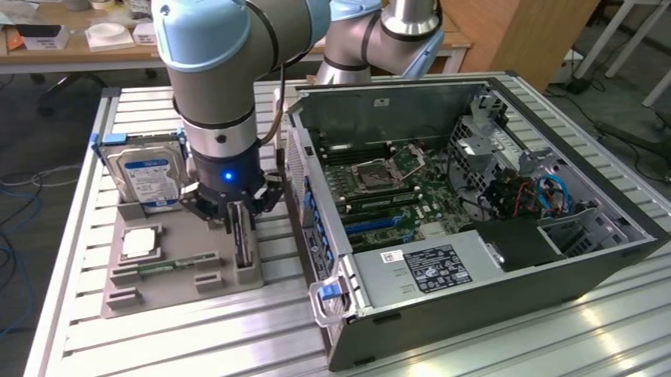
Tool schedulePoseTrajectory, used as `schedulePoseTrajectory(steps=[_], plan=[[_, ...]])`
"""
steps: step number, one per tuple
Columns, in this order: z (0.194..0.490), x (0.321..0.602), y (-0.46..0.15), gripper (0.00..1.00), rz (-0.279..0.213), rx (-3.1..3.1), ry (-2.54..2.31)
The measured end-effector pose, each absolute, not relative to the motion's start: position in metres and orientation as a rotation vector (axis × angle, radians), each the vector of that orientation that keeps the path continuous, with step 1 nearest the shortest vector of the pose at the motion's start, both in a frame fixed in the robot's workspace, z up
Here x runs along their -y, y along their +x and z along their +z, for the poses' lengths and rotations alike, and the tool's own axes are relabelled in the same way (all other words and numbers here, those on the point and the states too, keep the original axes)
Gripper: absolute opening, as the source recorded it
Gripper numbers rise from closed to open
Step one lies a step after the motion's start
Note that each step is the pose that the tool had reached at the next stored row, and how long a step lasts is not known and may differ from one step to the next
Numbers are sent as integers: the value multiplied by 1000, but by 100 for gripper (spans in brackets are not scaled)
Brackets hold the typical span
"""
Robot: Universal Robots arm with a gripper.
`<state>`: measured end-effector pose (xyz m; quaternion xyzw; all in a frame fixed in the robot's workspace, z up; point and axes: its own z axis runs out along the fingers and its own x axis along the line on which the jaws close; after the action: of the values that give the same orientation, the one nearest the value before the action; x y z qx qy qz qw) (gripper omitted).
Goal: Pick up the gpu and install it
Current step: 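Pick up the gpu and move the gpu toward the slot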
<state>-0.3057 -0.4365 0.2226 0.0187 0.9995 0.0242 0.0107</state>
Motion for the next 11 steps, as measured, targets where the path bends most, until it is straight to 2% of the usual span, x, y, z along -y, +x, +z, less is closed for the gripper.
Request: schedulePoseTrajectory(steps=[3, 5, 11], plan=[[223, 437, -306, 40, 76, -3119, 58], [223, 437, -306, 27, 76, -3119, 58], [223, 437, -306, 27, 76, -3119, 58]])
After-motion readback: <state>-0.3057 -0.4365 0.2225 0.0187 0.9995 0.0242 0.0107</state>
